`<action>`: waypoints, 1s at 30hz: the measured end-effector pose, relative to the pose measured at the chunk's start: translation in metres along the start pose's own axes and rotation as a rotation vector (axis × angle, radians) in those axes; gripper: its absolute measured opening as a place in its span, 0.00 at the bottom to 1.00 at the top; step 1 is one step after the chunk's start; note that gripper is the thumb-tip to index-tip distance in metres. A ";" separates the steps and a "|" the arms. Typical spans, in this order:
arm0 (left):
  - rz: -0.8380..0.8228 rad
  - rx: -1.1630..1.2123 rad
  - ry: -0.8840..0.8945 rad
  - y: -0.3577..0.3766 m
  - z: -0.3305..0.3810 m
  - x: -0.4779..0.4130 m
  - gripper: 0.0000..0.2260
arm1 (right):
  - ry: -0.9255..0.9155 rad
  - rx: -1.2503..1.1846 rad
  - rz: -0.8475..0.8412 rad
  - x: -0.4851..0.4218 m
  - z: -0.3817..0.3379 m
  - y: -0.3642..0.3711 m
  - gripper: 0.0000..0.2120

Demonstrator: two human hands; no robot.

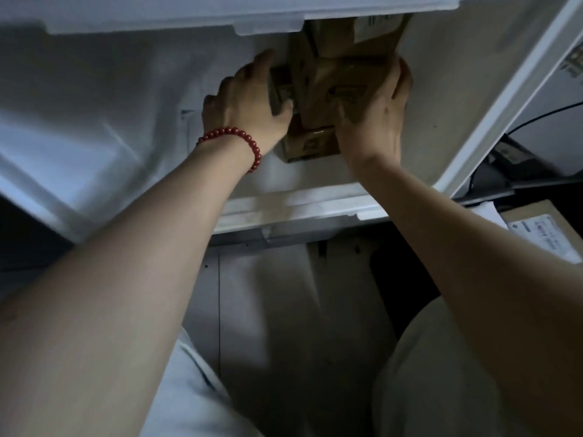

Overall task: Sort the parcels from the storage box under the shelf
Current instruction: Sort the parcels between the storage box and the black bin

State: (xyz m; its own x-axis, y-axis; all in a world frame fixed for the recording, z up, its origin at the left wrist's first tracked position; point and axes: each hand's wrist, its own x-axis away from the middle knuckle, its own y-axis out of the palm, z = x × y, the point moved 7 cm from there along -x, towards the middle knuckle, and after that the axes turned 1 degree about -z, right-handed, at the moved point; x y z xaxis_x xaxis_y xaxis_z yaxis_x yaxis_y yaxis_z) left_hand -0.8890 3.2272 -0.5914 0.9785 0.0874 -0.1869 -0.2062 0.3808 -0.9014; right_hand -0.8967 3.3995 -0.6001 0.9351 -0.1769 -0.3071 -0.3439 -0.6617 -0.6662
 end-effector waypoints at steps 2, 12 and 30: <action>0.024 0.071 0.014 0.001 0.005 -0.010 0.28 | -0.026 -0.038 0.016 -0.008 -0.003 0.001 0.39; 0.045 0.305 0.068 0.035 0.033 -0.033 0.29 | -0.028 -0.105 -0.033 -0.035 0.011 0.010 0.43; 0.160 0.752 -0.081 0.028 0.005 -0.041 0.23 | 0.018 -0.451 -0.001 -0.042 -0.001 0.012 0.16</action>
State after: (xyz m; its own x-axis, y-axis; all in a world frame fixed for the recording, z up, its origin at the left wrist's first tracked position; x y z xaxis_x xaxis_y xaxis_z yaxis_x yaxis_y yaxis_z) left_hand -0.9354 3.2391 -0.6072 0.9386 0.2500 -0.2376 -0.3232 0.8783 -0.3524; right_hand -0.9397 3.3985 -0.5949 0.9380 -0.1864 -0.2923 -0.2756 -0.9125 -0.3025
